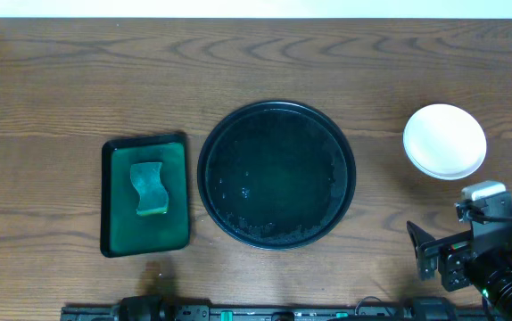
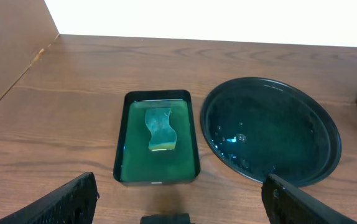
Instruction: Clean dirty plates on tray and stack at the side
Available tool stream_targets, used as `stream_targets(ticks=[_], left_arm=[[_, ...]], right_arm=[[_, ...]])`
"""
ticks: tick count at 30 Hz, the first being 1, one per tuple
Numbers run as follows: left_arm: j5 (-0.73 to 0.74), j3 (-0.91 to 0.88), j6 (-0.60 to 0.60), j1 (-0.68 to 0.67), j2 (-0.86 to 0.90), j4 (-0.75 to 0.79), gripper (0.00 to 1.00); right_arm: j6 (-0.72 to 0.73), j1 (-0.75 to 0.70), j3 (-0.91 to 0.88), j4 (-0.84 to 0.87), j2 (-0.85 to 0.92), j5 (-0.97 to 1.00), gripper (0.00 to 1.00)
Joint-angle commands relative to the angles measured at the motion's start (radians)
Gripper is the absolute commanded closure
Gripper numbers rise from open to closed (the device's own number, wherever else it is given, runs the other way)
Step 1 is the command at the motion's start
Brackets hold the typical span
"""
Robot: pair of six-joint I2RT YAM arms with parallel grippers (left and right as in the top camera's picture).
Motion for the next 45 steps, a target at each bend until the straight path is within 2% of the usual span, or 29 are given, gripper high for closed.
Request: stream_targets(ticks=[1, 12, 15, 22, 28, 32, 38, 41, 45], left_arm=[[-0.005, -0.006, 0.013, -0.003, 0.011, -0.078, 0.15], [-0.010, -0.006, 0.014, -0.003, 0.011, -0.078, 0.15], [-0.021, -0.006, 0.014, -0.003, 0.011, -0.036, 0.15], [0.025, -0.029, 0.012, -0.003, 0.011, 0.303, 0.15], [0.080, -0.169, 0.010, -0.003, 0.005, 0.676, 0.15], [0.164, -0.345, 0.010, -0.003, -0.029, 0.958, 0.15], [0.298, -0.707, 0.010, -0.003, -0.139, 1.395, 0.15], [0.334, -0.869, 0.009, -0.003, -0.202, 1.551, 0.15], [0.340, -1.047, 0.005, -0.003, -0.286, 1.669, 0.15]], right_arm=[[-0.014, 0.015, 0.007, -0.017, -0.002, -0.001, 0.01], [-0.014, 0.015, 0.007, -0.042, -0.002, -0.001, 0.01], [-0.014, 0.015, 0.007, -0.042, -0.002, -0.001, 0.01], [-0.014, 0.015, 0.007, -0.042, -0.002, -0.001, 0.01], [-0.014, 0.015, 0.007, -0.042, -0.002, -0.001, 0.01], [-0.014, 0.015, 0.007, -0.042, -0.002, -0.001, 0.01], [-0.014, 0.015, 0.007, -0.042, -0.002, -0.001, 0.01], [-0.014, 0.015, 0.007, -0.042, -0.002, -0.001, 0.01], [-0.014, 0.015, 0.007, -0.042, -0.002, -0.001, 0.01]])
